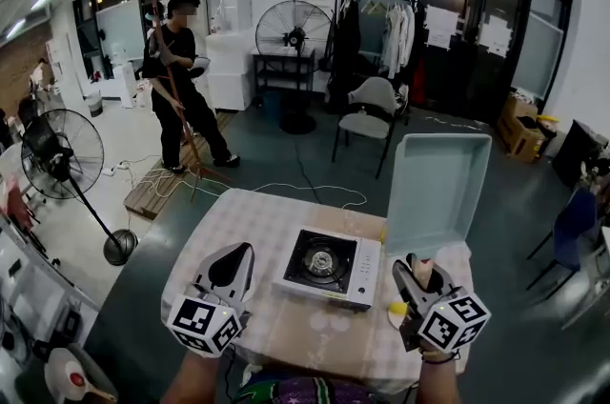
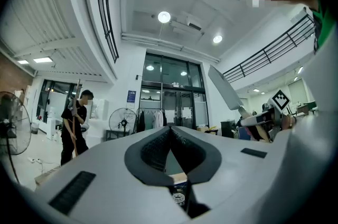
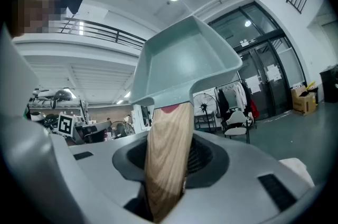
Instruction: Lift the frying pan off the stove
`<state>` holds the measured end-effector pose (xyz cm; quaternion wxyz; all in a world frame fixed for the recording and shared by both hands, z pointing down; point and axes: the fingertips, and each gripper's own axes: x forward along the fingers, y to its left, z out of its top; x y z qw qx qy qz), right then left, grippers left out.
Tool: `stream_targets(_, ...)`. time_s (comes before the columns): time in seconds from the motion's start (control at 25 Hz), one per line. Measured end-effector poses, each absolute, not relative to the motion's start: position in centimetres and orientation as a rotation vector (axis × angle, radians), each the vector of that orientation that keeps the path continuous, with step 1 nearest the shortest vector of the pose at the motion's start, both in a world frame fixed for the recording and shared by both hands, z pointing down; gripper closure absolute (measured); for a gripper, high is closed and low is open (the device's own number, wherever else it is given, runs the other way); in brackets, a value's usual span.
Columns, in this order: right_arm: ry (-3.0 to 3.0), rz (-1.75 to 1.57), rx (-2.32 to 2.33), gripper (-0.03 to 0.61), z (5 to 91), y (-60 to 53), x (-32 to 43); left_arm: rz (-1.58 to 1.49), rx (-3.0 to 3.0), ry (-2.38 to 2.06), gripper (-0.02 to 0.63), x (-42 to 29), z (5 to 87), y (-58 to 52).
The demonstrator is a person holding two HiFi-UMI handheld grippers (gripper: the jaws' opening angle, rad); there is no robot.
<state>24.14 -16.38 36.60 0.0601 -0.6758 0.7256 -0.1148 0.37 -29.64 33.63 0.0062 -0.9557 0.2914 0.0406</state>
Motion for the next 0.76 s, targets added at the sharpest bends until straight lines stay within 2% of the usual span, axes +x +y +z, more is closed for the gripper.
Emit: stream_targets(0.76, 2.198, -0.358, -2.037, 0.442, 36.5, -13.8, 24.2, 0.12, -2.976, 0.905, 0.591, 0.5, 32.9, -26.5)
